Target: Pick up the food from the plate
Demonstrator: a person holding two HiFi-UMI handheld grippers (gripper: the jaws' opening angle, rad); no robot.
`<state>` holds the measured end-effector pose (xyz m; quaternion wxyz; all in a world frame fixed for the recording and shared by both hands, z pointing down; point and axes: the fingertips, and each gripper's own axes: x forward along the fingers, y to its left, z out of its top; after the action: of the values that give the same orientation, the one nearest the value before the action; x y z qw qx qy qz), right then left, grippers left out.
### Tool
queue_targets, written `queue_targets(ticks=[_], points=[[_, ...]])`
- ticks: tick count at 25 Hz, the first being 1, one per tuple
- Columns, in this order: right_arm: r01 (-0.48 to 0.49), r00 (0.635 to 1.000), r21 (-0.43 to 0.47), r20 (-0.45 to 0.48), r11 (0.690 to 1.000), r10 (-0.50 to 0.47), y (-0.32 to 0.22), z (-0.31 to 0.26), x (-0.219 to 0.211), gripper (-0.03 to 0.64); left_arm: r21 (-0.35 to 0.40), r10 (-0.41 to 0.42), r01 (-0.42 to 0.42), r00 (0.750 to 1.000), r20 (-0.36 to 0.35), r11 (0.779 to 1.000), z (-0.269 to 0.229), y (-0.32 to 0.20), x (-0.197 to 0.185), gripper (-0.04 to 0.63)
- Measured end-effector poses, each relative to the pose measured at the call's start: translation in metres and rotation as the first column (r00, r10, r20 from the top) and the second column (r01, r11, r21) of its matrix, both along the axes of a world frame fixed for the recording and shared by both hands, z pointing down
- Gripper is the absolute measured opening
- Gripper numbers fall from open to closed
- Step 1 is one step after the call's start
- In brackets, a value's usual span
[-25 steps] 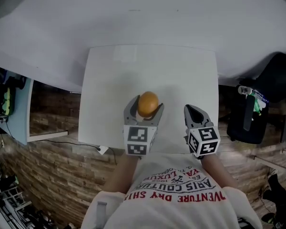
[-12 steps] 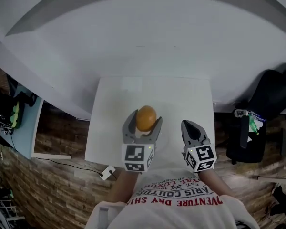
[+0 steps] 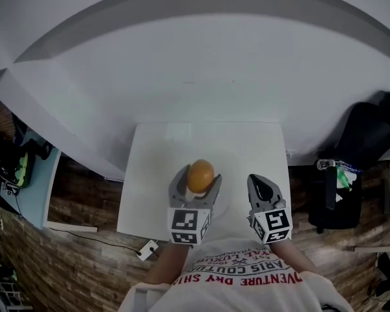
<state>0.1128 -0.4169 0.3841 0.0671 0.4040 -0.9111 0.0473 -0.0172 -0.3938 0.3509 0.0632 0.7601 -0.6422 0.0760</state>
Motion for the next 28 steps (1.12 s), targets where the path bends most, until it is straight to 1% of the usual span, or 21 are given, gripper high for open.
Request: queue_targets(ticks=[6,16,22,28], points=[[0.026,1.0,0.016,-0.018,1.0,-0.025,0.002,-0.002,-0.006,0.011,-0.001,-0.005,0.005,1.0,-0.006,1.0,0.003,-0.003,-0.001,0.36],[0.038,0.999,-0.026,-0.036,0.999,-0.039,0.005,0.008,-0.007,0.011,-0.036,-0.019,0.018,0.999,-0.032,0.999,0.017,0.001,-0.001,0.36],[0.035,0.999,-0.039,-0.026,0.999,-0.036,0.004,0.01,-0.006,0.011,-0.059,-0.025,0.021,0.998,-0.062,0.998,0.024,0.001,-0.001,0.36],[0.031,0.999,-0.045,-0.022,0.999,-0.032,-0.001,0.012,-0.004,0.011,-0.061,-0.022,0.019,0.998,-0.06,0.998,0.026,-0.004,0.0,0.36]])
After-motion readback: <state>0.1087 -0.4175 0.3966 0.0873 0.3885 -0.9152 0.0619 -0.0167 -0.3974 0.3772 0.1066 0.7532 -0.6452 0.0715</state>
